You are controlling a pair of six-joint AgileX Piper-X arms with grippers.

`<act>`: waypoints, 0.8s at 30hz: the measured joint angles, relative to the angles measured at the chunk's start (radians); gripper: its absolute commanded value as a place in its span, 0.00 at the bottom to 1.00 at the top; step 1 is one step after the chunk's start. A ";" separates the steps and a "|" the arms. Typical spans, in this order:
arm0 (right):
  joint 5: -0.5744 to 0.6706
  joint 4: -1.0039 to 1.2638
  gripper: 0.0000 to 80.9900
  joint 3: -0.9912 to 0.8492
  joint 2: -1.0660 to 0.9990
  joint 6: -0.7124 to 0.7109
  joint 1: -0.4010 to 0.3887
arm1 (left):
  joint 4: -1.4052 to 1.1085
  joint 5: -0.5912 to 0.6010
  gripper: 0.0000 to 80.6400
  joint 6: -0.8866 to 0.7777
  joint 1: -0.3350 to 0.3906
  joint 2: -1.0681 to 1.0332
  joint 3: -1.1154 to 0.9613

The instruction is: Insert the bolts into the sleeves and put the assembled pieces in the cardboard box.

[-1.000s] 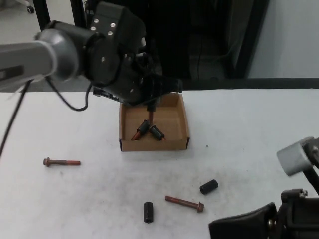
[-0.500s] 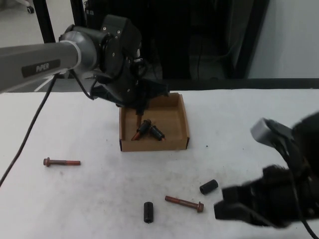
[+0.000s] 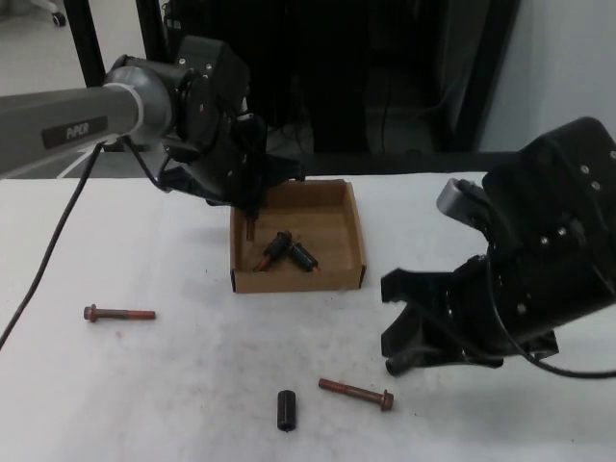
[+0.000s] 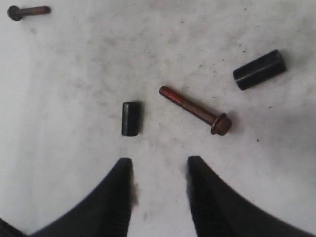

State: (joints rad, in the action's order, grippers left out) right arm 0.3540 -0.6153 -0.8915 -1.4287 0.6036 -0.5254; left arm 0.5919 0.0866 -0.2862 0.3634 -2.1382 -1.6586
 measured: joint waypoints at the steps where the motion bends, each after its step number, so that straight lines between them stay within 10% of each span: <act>1: 0.000 0.000 0.44 -0.005 -0.010 0.012 0.010 | -0.003 0.004 0.01 -0.003 -0.009 -0.015 -0.007; 9: 0.000 0.010 0.44 -0.035 -0.106 0.072 0.070 | -0.023 0.058 0.03 -0.021 -0.014 -0.057 -0.012; 17: 0.000 0.024 0.44 -0.036 -0.147 0.078 0.074 | -0.057 0.118 0.68 -0.021 -0.014 -0.060 -0.014; 24: 0.000 0.030 0.53 -0.037 -0.190 0.087 0.074 | -0.074 0.125 0.66 -0.024 -0.014 -0.060 -0.019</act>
State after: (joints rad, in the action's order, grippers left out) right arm 0.3540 -0.5850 -0.9285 -1.6188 0.6901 -0.4511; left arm 0.5179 0.2118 -0.3103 0.3494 -2.1983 -1.6781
